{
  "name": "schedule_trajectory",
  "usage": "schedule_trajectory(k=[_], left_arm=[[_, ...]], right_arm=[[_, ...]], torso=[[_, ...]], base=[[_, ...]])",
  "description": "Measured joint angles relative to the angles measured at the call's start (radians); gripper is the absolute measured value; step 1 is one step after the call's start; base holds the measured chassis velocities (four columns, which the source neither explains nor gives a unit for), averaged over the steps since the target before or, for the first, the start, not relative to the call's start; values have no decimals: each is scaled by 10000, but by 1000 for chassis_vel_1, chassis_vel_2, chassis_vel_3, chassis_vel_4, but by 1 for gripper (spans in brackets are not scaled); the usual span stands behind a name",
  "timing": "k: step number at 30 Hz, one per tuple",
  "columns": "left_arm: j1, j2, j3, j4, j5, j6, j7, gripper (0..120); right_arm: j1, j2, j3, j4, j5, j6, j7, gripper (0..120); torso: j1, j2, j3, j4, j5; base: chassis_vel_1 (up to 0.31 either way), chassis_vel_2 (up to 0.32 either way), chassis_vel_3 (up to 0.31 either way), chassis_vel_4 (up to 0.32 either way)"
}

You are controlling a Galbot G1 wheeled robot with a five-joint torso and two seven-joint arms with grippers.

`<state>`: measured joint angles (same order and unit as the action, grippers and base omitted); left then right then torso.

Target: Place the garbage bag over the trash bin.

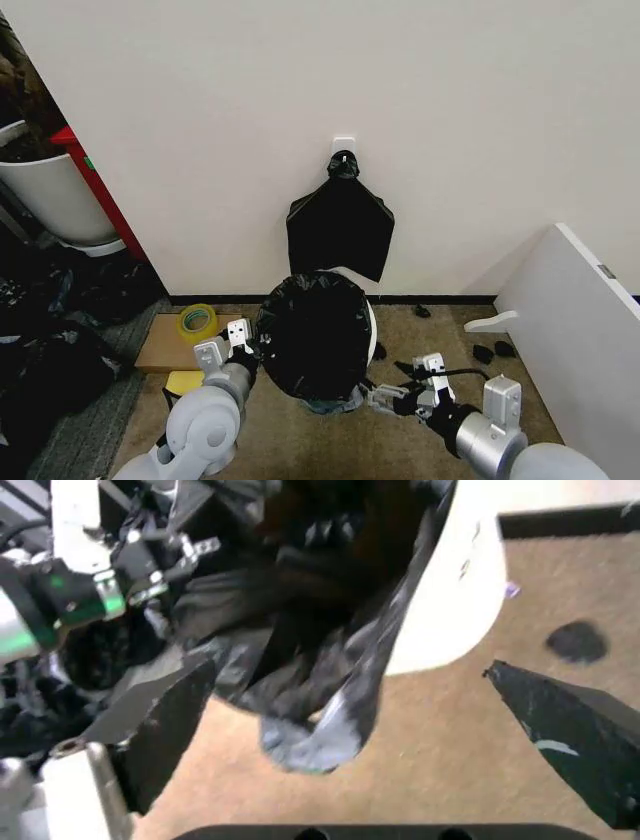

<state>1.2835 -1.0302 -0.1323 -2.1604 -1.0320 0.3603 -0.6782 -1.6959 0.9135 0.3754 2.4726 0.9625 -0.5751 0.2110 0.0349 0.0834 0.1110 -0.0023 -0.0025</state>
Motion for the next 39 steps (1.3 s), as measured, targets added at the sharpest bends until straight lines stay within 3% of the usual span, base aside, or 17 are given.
schedule_trajectory(k=[6, 28, 39], left_arm=[[31, -3, -1, -55, 11, -10, 18, 0], [16, 6, 48, -86, 205, -85, 216, 0], [77, 59, -4, -209, 140, -139, 225, 0]], right_arm=[[183, 42, -395, -98, 58, -22, 37, 82], [753, -16, -767, -644, -94, 51, 156, 0], [702, -9, -575, -614, -17, -24, 717, 0]], torso=[[0, 0, 0, 1, 0], [0, 0, 1, 0, -1], [0, 0, 1, 0, -1]], base=[[0, 0, 0, 0], [0, 0, 0, 0], [0, 0, 0, 0]])
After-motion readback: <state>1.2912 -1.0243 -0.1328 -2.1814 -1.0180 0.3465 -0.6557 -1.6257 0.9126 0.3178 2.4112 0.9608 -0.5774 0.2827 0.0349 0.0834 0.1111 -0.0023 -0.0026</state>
